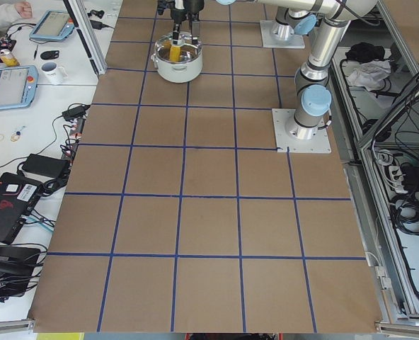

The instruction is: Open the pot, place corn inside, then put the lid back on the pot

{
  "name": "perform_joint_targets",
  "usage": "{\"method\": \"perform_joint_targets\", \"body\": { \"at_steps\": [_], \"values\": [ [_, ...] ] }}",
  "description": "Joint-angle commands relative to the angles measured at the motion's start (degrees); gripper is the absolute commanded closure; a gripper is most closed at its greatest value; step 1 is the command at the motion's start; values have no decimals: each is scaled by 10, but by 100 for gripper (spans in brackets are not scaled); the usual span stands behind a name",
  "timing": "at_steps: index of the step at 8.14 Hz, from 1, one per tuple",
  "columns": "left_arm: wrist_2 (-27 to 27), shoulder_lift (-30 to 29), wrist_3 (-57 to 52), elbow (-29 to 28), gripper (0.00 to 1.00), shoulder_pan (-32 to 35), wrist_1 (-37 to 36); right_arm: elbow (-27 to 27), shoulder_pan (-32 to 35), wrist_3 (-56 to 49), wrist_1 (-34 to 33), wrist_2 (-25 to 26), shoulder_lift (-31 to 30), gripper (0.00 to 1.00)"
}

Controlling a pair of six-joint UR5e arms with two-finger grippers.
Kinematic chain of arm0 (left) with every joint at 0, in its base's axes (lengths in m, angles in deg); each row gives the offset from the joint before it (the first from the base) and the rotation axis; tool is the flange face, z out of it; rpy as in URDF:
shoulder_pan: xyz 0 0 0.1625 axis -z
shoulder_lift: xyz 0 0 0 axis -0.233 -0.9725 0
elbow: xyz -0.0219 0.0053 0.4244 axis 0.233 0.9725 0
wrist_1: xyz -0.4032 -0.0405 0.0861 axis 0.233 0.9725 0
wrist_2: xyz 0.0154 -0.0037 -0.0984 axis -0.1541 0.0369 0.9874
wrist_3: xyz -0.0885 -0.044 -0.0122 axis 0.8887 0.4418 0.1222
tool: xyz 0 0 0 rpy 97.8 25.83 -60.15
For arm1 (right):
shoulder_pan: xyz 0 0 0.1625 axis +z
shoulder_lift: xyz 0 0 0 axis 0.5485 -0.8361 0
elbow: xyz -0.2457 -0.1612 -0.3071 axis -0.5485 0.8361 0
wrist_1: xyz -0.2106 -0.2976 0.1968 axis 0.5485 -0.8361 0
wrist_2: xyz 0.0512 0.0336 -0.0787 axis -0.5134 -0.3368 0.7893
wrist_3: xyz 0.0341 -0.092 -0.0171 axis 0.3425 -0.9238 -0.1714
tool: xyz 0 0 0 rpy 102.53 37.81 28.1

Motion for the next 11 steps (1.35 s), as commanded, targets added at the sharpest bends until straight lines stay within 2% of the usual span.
{"method": "perform_joint_targets", "body": {
  "at_steps": [1,11],
  "values": [
    [-1,2,-15,2,0,0,5,0,-3,-7,-4,-1,0,82],
    [0,-4,-16,5,0,-1,-2,-6,-3,-4,-9,-3,3,82]
  ]
}}
